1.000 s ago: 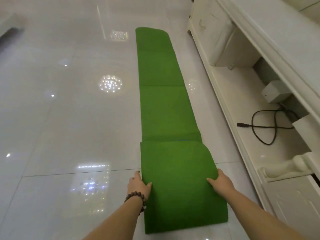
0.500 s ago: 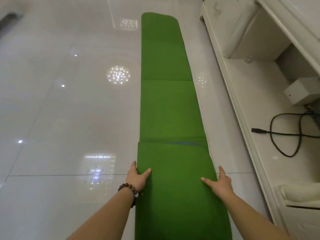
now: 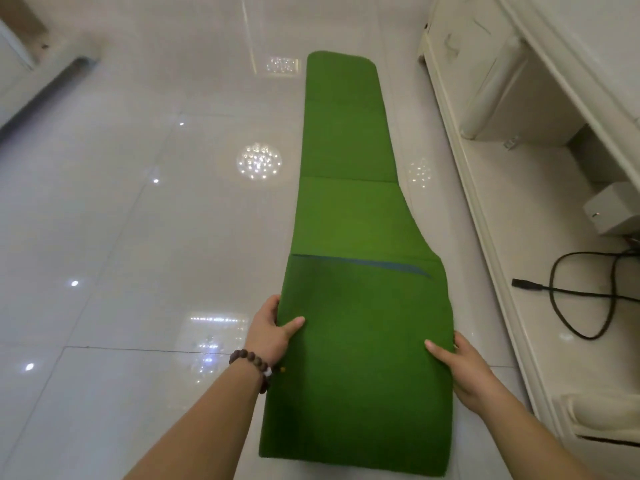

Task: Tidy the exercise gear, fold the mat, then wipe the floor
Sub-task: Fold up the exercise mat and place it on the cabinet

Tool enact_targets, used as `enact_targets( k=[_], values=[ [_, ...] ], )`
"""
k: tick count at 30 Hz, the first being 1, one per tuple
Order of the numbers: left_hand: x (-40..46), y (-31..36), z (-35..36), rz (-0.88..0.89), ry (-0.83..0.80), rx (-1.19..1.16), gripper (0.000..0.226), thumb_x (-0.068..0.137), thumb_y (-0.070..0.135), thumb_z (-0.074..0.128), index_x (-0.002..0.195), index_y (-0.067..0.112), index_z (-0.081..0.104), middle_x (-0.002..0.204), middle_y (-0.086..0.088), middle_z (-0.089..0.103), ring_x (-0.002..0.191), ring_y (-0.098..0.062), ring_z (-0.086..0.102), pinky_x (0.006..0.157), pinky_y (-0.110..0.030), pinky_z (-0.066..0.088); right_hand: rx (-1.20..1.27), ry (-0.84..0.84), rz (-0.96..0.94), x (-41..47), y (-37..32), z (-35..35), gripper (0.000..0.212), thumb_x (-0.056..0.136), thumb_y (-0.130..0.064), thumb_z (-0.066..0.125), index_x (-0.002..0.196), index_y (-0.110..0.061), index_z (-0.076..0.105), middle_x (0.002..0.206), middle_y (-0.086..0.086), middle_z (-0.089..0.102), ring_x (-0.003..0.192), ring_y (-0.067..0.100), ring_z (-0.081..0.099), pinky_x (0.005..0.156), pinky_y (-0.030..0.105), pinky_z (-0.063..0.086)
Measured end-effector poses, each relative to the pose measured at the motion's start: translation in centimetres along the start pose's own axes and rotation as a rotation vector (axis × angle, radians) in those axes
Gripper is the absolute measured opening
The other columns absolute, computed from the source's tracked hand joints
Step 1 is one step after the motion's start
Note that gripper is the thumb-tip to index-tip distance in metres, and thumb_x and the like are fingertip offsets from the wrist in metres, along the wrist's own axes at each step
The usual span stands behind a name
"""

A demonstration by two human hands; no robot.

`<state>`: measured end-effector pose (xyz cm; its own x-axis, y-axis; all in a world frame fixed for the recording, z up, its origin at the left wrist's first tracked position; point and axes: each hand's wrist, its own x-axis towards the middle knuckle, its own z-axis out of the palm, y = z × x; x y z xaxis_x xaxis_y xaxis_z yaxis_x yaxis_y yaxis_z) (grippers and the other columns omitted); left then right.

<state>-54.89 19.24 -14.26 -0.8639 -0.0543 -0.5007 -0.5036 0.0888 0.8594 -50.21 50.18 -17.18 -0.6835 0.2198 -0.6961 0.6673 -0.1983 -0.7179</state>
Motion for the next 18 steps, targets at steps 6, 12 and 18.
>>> enact_targets(
  k=[6,12,18],
  values=[
    [-3.6,1.3,-1.3,0.091,0.133,-0.052,0.036,0.085,-0.001,0.062,0.110,0.024,0.054,0.104,0.004,0.065,0.097,-0.018,0.064,0.085,-0.040,0.053,-0.044,0.014,-0.271,-4.2,-3.8,1.1,0.041,0.081,0.003,0.065,0.114,-0.019,0.054,0.112,0.006,0.065,0.099,0.023,0.063,0.083,0.038,0.051],
    [-10.5,-0.3,-1.0,0.166,0.276,-0.048,0.043,0.083,-0.004,0.063,0.117,0.020,0.054,0.098,0.013,0.062,0.090,-0.003,0.058,0.079,-0.027,0.047,-0.091,0.073,-0.435,-11.3,-2.8,1.0,0.040,0.081,-0.001,0.066,0.095,-0.036,0.055,0.103,-0.006,0.064,0.096,0.014,0.060,0.085,0.041,0.050],
    [-17.5,-1.1,-0.7,0.393,0.440,-0.038,0.050,0.080,-0.001,0.066,0.121,0.022,0.049,0.118,0.002,0.056,0.109,-0.016,0.055,0.090,-0.031,0.046,-0.028,0.192,-0.515,-18.5,-1.1,-0.1,0.047,0.078,-0.001,0.068,0.109,-0.032,0.050,0.100,-0.008,0.058,0.098,0.018,0.054,0.091,0.042,0.044]
  ],
)
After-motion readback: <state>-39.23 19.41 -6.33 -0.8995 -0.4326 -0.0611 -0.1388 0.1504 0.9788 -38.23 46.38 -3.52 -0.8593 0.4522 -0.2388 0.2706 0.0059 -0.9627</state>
